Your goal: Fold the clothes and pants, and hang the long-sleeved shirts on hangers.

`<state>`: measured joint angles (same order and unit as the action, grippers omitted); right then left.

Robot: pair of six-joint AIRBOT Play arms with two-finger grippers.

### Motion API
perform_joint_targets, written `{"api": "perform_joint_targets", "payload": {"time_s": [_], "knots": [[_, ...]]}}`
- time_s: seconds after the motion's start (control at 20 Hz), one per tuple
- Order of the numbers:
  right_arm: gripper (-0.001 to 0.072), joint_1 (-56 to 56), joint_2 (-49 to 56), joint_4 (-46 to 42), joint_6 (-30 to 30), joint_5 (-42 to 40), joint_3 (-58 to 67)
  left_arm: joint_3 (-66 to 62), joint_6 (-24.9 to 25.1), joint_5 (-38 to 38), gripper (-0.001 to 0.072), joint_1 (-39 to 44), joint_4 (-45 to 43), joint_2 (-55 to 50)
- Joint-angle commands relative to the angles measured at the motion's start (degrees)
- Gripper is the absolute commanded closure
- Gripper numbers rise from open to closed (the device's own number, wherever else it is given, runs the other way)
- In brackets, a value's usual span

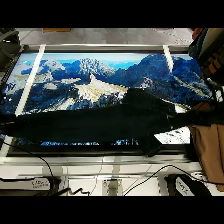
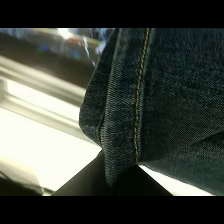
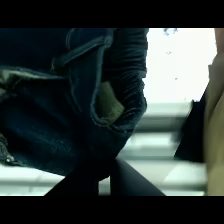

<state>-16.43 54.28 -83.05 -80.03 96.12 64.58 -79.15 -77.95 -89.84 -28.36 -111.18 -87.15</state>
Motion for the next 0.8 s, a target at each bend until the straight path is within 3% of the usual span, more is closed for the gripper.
{"api": "perform_joint_targets", "payload": {"time_s": [0.0,0.25,0.3,0.35,0.4,0.6,0.75], "knots": [[0.0676,0.0,-3.0,0.0,0.2,4.9,-7.6,3.3,0.5,-1.9,0.0681,-1.2,0.0,-0.1],[0.0675,0.0,-2.9,0.0,0.2,6.3,-13.2,4.9,0.5,-1.4,0.0679,-1.2,-0.7,-0.1],[0.0597,0.0,-2.9,0.0,0.2,5.7,-13.3,4.9,0.5,-1.4,0.0645,-1.2,-0.7,-0.1],[0.0278,0.0,-2.9,-0.1,0.2,4.0,-13.3,4.9,1.6,-1.3,0.0342,-1.2,-0.7,-0.1],[-0.0007,0.0,-2.9,-0.2,0.2,2.3,-13.3,4.9,2.0,-1.2,-0.0013,-1.2,-0.8,-0.1],[0.0028,0.0,-2.9,-5.7,0.3,-10.2,-13.3,4.7,1.9,-0.3,0.0011,-1.0,-1.3,-0.1],[0.0047,0.0,-2.8,-9.5,-0.9,-30.7,-13.3,3.2,-0.3,2.6,0.0013,0.6,-1.3,-0.1]]}}
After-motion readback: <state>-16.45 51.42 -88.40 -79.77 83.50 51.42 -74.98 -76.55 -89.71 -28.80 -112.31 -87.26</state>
